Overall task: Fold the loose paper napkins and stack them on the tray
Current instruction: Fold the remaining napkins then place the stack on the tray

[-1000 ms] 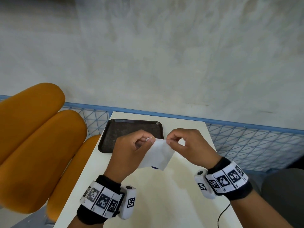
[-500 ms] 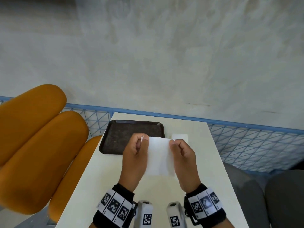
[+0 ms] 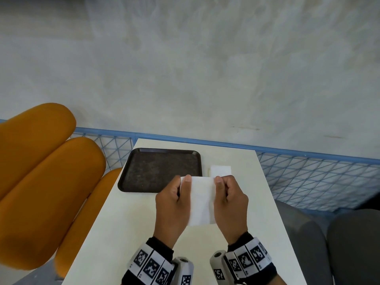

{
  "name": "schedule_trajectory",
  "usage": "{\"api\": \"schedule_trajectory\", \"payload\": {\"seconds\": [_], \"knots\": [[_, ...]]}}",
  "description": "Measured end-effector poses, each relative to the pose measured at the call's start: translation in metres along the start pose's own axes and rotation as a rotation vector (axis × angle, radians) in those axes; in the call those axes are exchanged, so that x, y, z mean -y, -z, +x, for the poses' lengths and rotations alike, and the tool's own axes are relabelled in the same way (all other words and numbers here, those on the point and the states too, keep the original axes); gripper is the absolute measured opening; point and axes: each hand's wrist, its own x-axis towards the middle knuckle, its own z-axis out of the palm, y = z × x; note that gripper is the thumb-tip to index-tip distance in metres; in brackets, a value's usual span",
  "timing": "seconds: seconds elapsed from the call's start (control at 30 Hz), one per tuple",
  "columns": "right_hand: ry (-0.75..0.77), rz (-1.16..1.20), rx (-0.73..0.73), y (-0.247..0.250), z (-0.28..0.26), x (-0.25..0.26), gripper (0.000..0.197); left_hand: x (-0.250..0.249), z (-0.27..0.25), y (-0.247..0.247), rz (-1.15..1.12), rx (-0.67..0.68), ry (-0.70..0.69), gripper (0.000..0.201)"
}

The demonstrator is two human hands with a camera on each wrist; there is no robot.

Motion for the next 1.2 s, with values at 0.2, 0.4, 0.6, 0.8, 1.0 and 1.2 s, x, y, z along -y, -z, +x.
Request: {"api": "schedule_trajectory", "payload": {"seconds": [0.2,0.4,0.6,0.8,1.0,1.2], "knots": [[0.058,0.031,-0.036,0.009,0.007,-0.01,0.026,0.008,0.005,-0.022,0.084,0.002,-0.037,0.042],[-0.123,0.011,0.013,0.005,0.022,-0.051,0.024,-0.001,0.011,-0.053,0.11,-0.015,-0.116,0.043],[-0.218,0.046,0.05,0.018,0.038,-0.08,0.027,0.026,0.021,-0.098,0.161,0.077,0.038,0.045],[-0.447,0.184,0.413,0.029,0.05,-0.137,0.028,0.038,0.038,-0.133,0.168,0.152,0.232,0.039],[-0.638,0.226,0.459,0.016,0.094,-0.194,0.034,0.071,0.068,-0.164,0.045,0.199,0.518,0.032],[-0.637,0.107,0.434,-0.032,0.162,-0.251,0.027,0.123,0.107,-0.19,0.077,0.274,0.712,0.024]]}}
